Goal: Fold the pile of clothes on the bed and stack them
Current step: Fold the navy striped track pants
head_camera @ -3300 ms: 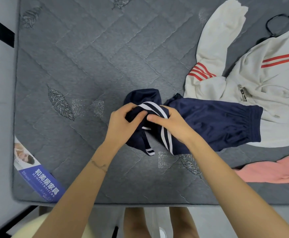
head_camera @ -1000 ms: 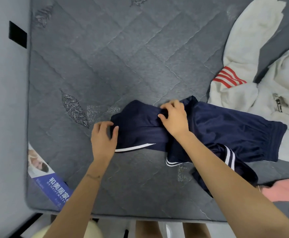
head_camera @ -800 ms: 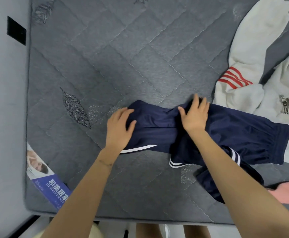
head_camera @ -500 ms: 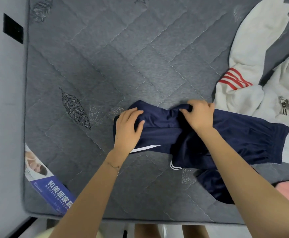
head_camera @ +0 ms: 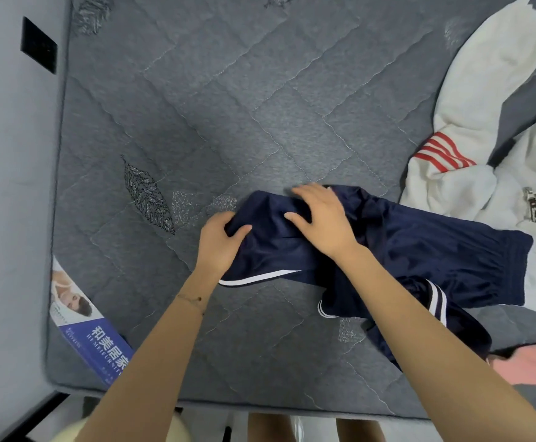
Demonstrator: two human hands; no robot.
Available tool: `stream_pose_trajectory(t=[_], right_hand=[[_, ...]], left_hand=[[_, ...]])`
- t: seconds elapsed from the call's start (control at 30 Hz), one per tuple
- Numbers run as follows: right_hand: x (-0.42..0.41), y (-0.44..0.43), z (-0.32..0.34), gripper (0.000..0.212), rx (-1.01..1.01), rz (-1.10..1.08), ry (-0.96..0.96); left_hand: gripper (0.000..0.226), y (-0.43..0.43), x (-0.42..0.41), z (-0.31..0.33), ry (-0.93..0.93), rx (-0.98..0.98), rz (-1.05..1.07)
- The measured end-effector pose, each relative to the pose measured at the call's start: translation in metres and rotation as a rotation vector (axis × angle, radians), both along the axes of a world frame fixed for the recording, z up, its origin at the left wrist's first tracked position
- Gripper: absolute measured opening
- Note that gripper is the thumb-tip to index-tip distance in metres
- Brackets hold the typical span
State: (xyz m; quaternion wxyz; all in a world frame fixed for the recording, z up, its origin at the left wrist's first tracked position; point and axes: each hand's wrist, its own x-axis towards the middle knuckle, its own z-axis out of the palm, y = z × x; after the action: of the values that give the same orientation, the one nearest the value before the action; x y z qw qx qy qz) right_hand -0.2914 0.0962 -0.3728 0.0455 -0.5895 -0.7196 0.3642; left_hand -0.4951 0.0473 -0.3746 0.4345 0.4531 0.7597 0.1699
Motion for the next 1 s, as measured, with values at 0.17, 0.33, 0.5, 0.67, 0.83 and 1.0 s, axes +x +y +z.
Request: stream_pose_trajectory(t=[0.17, 0.33, 0.5, 0.67, 0.83, 1.0], right_hand=[[-0.034, 0.006, 0.007, 0.052, -0.189, -0.099, 0.231], [-0.046, 0.020, 0.022, 0.063, -0.489, -0.062, 0.222], [-0.039, 0.028, 0.035, 0.053, -0.503, -0.126, 0.544], [-0.041, 0.031, 0.048, 0.027, -0.582, -0.006, 0.631], [-0.049, 0.038, 0.061, 0.019, -0.685, -0.120, 0.768], [-0.061, 0.037, 0.068, 0.034, -0.635, -0.141, 0.772]], left_hand=[[0.024, 0.002, -0.007, 0.029, -0.296, 0.100, -0.045], [0.020, 0.005, -0.014, 0.041, -0.338, 0.125, -0.049], [0.016, 0.013, -0.033, 0.043, -0.431, -0.031, -0.003], [0.035, 0.020, -0.032, 0.039, -0.704, -0.386, 0.028], [0.022, 0.021, -0.031, 0.039, -0.762, -0.464, 0.038], [0.019, 0.025, -0.068, 0.041, -0.471, -0.373, -0.372]])
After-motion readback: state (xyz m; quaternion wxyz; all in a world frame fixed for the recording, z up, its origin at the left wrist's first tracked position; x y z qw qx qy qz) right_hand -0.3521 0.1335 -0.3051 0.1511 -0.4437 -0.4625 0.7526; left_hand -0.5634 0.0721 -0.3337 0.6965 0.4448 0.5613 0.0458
